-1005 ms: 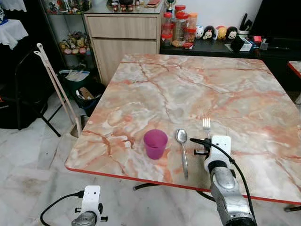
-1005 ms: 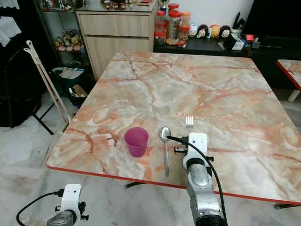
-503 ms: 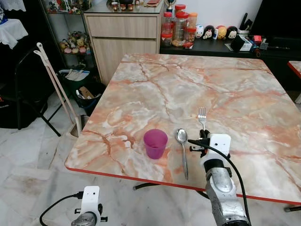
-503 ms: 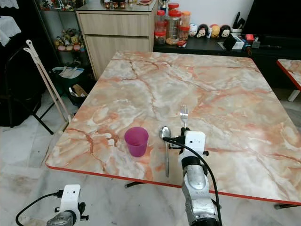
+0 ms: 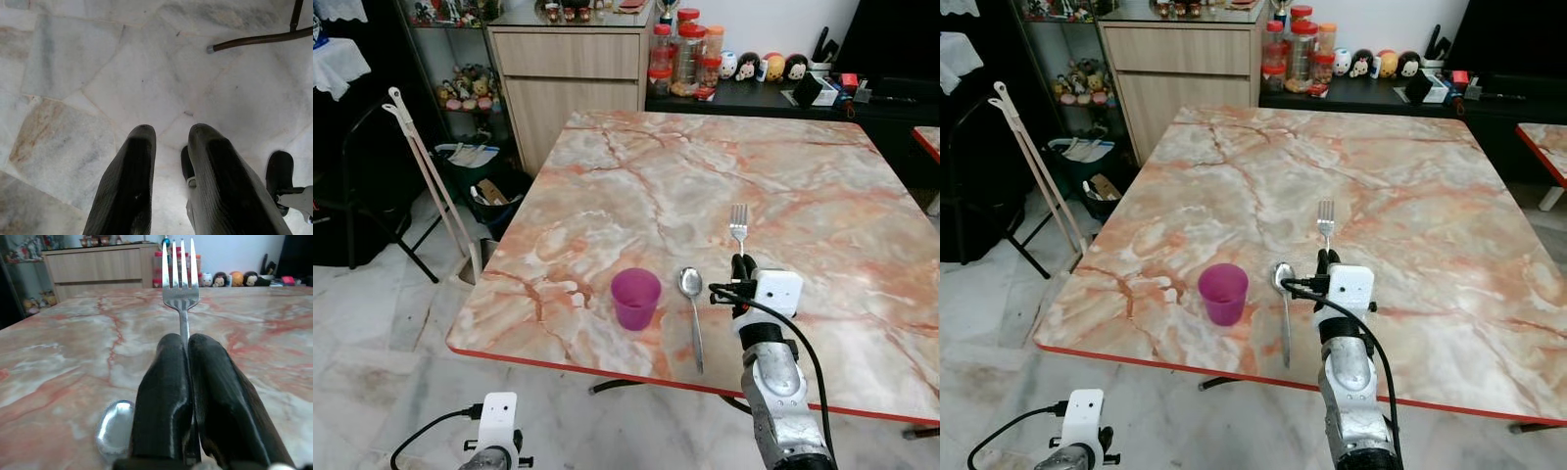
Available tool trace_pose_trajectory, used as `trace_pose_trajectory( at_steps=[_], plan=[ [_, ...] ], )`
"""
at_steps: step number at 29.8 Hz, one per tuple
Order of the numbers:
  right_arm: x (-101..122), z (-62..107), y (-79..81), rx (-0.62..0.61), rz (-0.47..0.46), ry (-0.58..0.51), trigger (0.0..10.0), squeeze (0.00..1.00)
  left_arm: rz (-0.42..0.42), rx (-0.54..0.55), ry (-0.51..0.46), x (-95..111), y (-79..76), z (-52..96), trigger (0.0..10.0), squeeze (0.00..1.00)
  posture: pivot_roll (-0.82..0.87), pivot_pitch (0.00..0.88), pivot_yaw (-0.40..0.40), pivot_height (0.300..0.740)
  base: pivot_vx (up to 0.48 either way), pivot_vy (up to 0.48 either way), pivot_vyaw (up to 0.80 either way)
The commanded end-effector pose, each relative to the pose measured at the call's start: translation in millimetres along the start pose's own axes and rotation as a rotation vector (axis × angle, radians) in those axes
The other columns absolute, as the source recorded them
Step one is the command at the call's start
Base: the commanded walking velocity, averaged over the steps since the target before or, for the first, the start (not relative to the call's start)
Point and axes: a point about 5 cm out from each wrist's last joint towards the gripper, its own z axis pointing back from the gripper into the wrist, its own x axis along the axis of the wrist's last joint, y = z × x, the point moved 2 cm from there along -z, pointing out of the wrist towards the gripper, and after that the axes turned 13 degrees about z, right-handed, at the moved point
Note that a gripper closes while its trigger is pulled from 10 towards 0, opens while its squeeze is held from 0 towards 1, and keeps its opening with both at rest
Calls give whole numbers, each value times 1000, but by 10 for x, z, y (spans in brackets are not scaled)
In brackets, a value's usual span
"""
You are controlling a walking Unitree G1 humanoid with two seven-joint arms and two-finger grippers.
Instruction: Setting the table
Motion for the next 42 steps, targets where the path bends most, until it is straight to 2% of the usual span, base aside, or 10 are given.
trace_pose_trajectory(
  at_steps=[1,29,42],
  plan=[
    [62,-28,-41,-8,27,-34,10000,0,-1,2,5,-40,-12,8,10000,0,-43,0,-1,740,0,-364,0],
    [104,-16,-13,2,10,-77,10000,0,7,14,20,-112,24,25,10000,0,-39,0,-16,740,0,-366,-62],
    [76,56,-45,-13,18,-78,10000,0,-1,3,20,-104,-5,21,10000,0,-52,0,-13,740,0,-365,0]
  ],
)
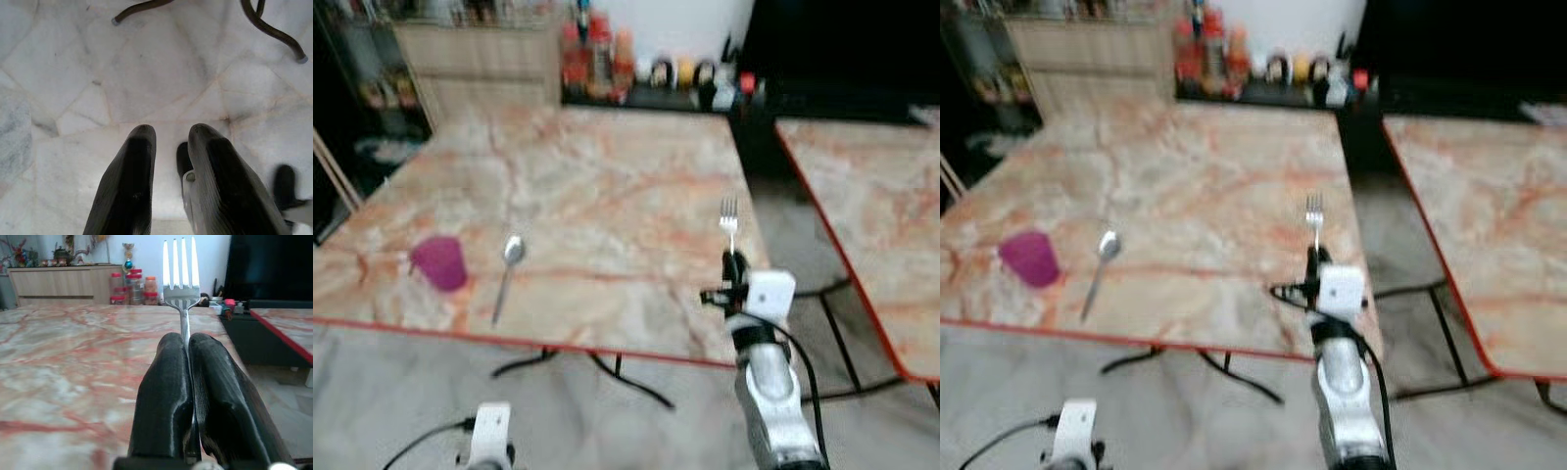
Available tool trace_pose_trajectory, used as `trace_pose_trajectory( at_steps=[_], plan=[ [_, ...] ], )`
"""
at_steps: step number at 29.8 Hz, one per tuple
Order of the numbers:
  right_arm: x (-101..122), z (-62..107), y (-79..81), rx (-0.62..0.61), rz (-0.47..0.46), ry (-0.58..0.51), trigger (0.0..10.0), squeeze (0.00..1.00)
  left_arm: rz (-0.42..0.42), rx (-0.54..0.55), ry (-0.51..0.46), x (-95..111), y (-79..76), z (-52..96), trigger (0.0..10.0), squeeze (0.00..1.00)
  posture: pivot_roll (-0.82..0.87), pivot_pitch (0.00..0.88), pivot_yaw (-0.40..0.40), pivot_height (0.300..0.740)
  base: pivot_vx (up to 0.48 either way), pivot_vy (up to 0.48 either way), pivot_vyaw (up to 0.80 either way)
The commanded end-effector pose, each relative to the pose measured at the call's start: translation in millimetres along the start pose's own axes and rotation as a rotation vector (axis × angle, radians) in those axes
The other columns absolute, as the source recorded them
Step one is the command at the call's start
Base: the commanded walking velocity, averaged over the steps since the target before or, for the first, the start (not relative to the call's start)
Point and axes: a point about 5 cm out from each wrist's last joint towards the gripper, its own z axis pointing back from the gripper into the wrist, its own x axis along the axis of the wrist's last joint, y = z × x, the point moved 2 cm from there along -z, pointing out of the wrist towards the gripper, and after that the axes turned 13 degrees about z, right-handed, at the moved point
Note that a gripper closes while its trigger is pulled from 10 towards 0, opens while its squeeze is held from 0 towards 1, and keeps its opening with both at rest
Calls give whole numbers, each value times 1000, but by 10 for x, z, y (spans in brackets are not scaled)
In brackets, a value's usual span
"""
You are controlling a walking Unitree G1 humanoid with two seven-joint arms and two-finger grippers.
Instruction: Setting the table
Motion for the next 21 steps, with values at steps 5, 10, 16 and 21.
trace_pose_trajectory(
  at_steps=[5,10,16,21],
  plan=[
    [-47,39,-118,-39,22,13,10000,0,3,-11,6,-22,-62,1,10000,0,-54,0,-13,740,0,-364,0],
    [-101,80,-133,-44,27,34,10000,0,6,-10,11,-49,-56,7,10000,0,-57,0,-10,740,0,-364,0],
    [-270,187,-196,-58,43,92,10000,0,11,-4,25,-92,-55,14,10000,0,-62,0,-9,740,0,-166,0],
    [-444,264,-232,-46,60,160,10000,0,14,-3,23,-86,-53,13,10000,0,-63,0,-8,740,0,0,0]
  ],
)
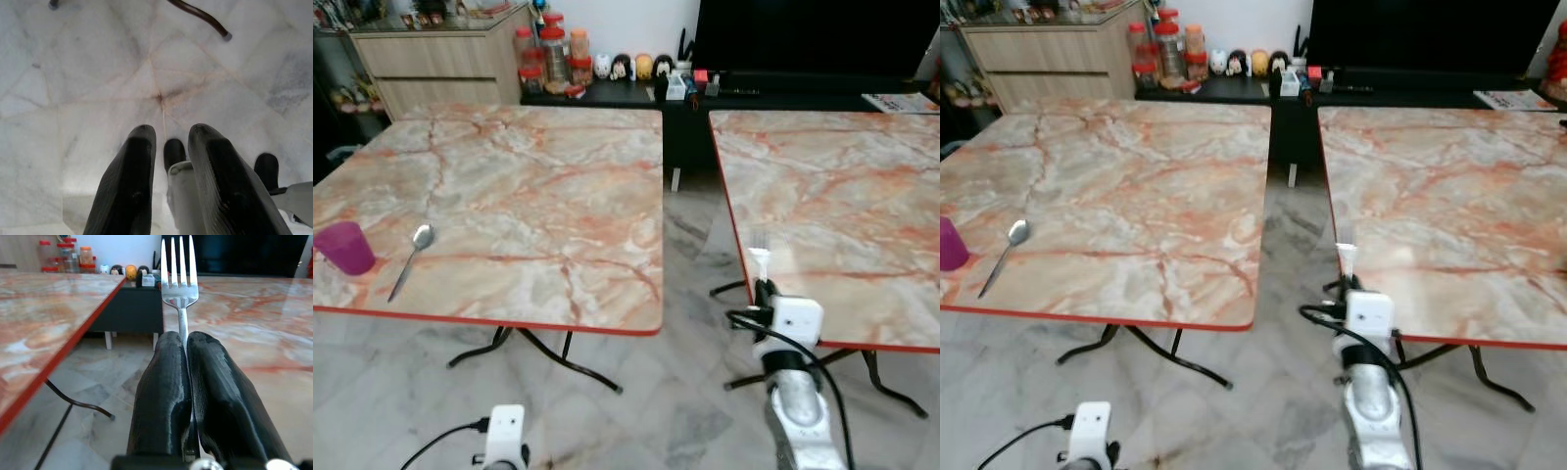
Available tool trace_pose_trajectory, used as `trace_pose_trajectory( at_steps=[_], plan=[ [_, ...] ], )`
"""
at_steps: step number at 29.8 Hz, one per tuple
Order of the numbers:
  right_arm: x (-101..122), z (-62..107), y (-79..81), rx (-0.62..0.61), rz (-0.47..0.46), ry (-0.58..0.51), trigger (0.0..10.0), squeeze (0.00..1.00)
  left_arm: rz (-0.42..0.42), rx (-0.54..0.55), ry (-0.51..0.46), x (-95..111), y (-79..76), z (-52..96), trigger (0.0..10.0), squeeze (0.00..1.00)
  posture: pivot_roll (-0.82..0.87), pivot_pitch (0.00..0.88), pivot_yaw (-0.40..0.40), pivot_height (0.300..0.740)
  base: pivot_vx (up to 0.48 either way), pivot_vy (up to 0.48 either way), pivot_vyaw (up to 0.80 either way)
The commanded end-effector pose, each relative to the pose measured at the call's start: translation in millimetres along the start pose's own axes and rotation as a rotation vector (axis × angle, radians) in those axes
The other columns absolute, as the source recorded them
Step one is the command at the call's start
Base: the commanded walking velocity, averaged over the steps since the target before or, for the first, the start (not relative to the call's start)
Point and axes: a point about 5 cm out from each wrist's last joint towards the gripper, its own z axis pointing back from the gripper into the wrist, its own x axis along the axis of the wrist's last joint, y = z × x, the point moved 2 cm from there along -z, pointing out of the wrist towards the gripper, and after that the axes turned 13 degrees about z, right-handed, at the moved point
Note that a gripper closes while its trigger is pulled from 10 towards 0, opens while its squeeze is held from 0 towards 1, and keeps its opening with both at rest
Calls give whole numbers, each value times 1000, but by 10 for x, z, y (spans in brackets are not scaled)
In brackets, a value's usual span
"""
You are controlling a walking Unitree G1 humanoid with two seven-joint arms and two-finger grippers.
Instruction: Setting the table
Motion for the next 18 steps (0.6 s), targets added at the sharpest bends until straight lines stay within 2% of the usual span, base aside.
trace_pose_trajectory(
  at_steps=[1,7,18],
  plan=[
    [-50,12,74,33,-6,20,10000,0,3,19,1,4,63,2,10000,0,-63,0,-8,740,0,0,0],
    [-256,66,69,66,-13,94,10000,0,8,21,-1,11,63,1,10000,0,-60,0,-10,740,0,0,0],
    [-475,137,72,108,-13,172,10000,0,7,21,5,-8,67,4,10000,0,-62,0,-8,740,0,0,0]
  ],
)
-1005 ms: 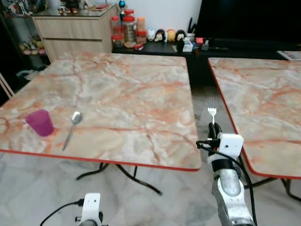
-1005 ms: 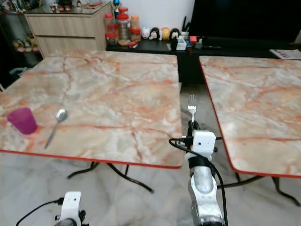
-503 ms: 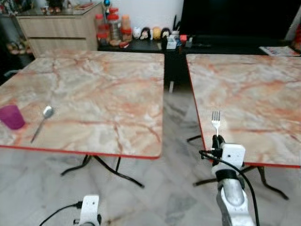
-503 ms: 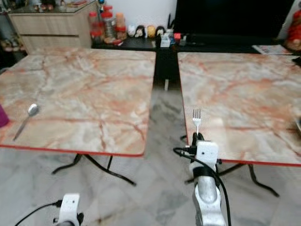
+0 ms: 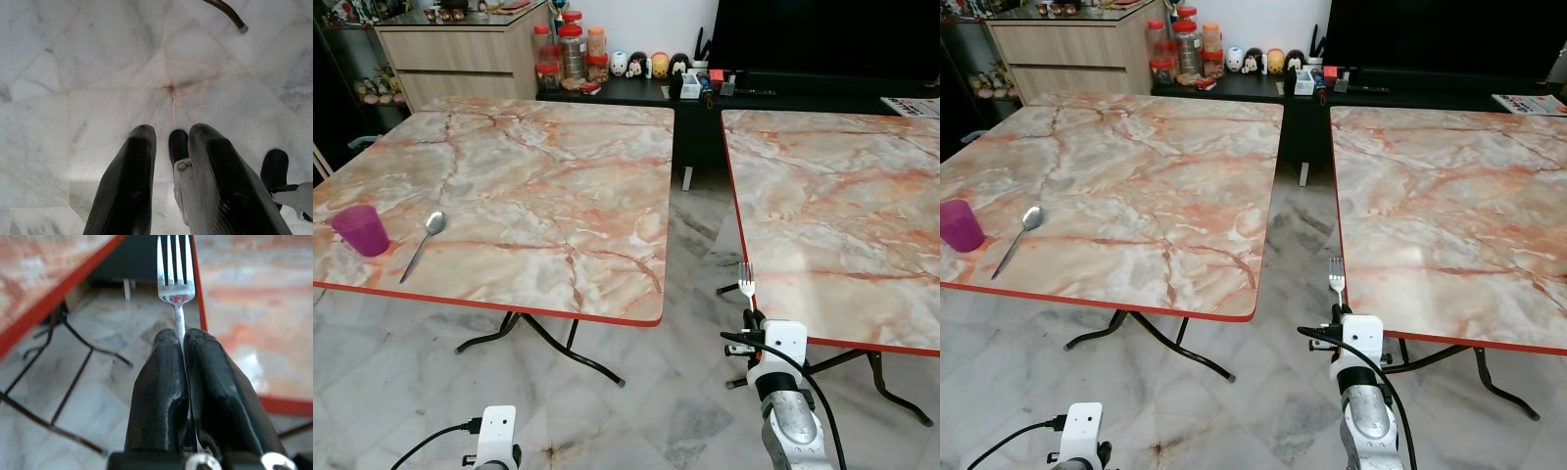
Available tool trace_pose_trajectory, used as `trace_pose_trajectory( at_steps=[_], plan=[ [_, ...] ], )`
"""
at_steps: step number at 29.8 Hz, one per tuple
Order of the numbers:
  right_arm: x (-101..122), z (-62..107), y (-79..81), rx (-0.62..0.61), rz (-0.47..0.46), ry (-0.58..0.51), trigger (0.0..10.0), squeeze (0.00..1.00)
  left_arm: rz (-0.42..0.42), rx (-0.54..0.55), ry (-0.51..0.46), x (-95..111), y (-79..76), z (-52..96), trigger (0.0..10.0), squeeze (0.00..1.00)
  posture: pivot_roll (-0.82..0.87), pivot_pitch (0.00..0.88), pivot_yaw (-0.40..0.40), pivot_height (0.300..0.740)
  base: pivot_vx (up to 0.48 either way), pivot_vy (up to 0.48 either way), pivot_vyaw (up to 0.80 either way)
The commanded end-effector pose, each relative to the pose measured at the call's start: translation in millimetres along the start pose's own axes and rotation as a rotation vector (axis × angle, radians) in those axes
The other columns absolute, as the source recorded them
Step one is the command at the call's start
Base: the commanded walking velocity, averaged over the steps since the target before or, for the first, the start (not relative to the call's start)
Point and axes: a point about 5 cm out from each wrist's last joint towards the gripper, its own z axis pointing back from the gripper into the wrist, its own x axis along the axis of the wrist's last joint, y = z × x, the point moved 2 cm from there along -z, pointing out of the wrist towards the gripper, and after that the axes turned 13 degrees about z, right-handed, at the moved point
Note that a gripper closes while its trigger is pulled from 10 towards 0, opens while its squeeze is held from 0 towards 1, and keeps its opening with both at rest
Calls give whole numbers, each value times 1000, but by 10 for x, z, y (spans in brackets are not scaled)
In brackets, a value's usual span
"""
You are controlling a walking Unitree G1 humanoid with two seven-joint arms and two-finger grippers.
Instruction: Setting the table
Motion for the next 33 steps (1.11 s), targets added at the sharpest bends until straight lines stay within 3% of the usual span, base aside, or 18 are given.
trace_pose_trajectory(
  at_steps=[1,2,6,16,24,25,33],
  plan=[
    [1,-11,-17,-2,-7,-6,10000,0,7,12,7,-20,30,4,10000,0,-62,0,-8,740,0,0,0],
    [-154,29,-19,2,-11,68,10000,0,7,10,7,-18,23,3,10000,0,-63,0,-6,740,0,0,0],
    [-373,86,15,39,21,180,10000,0,4,7,8,-14,7,1,10000,0,-67,0,0,740,0,0,0],
    [-585,146,70,75,4,317,10000,0,1,-3,21,-27,-10,0,10000,0,-57,0,-1,740,0,0,0],
    [-1035,527,126,94,-25,583,10000,0,-21,-19,54,-90,-29,8,10000,0,-63,0,9,740,0,0,0],
    [-1197,715,141,123,8,683,10000,0,-44,-34,63,-96,-45,8,10000,0,-62,0,9,740,0,0,0],
    [-1283,843,154,150,70,720,10000,0,-67,-36,76,-122,-42,12,10000,0,-56,0,8,740,0,0,0]
  ],
)
